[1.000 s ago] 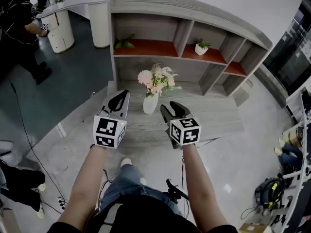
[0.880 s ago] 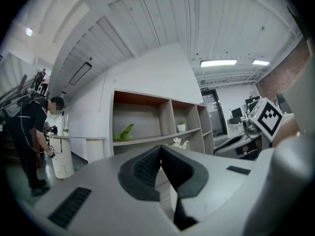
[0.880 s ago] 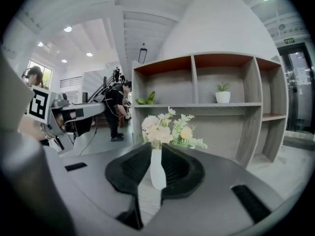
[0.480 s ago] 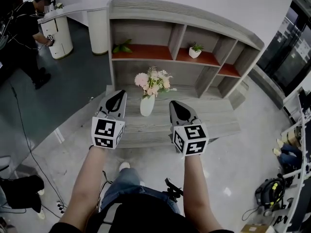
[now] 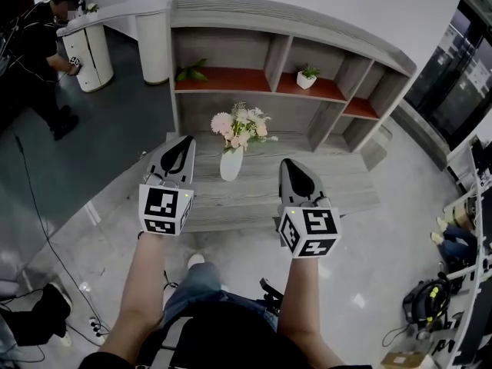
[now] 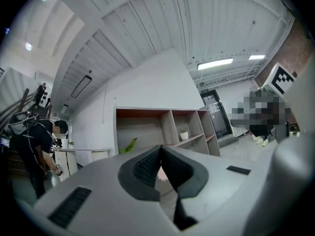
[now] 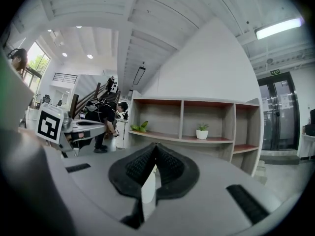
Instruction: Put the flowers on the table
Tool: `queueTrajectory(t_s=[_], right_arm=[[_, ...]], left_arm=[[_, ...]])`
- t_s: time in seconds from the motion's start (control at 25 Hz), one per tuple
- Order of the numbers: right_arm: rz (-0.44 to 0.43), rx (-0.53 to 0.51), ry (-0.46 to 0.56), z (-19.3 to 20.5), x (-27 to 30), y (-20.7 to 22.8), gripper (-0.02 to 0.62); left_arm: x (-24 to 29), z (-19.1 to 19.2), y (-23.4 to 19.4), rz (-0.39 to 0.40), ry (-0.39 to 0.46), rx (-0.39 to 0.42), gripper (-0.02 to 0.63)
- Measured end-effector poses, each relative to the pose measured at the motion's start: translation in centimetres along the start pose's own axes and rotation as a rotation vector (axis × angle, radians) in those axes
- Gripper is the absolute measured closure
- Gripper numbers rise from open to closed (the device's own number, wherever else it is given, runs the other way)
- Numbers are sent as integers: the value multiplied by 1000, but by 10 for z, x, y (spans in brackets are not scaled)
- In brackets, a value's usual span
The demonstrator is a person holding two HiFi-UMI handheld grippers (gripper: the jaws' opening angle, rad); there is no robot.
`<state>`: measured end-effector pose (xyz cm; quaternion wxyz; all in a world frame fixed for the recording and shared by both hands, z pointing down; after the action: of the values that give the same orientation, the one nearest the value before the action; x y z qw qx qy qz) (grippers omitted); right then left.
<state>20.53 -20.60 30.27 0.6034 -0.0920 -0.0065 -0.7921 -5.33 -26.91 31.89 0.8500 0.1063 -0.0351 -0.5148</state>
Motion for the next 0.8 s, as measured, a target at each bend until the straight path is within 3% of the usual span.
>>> queueTrajectory(t_s=[0.2, 0.8], right_arm=[[31, 4, 19, -6, -7, 9, 581], [17, -81, -6, -9, -2, 10, 581]], left_arm=[[-5, -7, -4, -32, 19, -44, 595], [-5, -14, -2, -55, 22, -41, 595]])
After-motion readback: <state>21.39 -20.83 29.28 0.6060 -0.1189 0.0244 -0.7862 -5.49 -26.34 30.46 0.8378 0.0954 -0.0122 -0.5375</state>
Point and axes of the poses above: the fingertips, and each gripper's own axes: x forward along the fingers, y to its right, z out of its underside, the point moved 9 cm from there along -x, backward along the fingers, and after that the axes turned 5 degrees about -y, right-handed, at the moved point
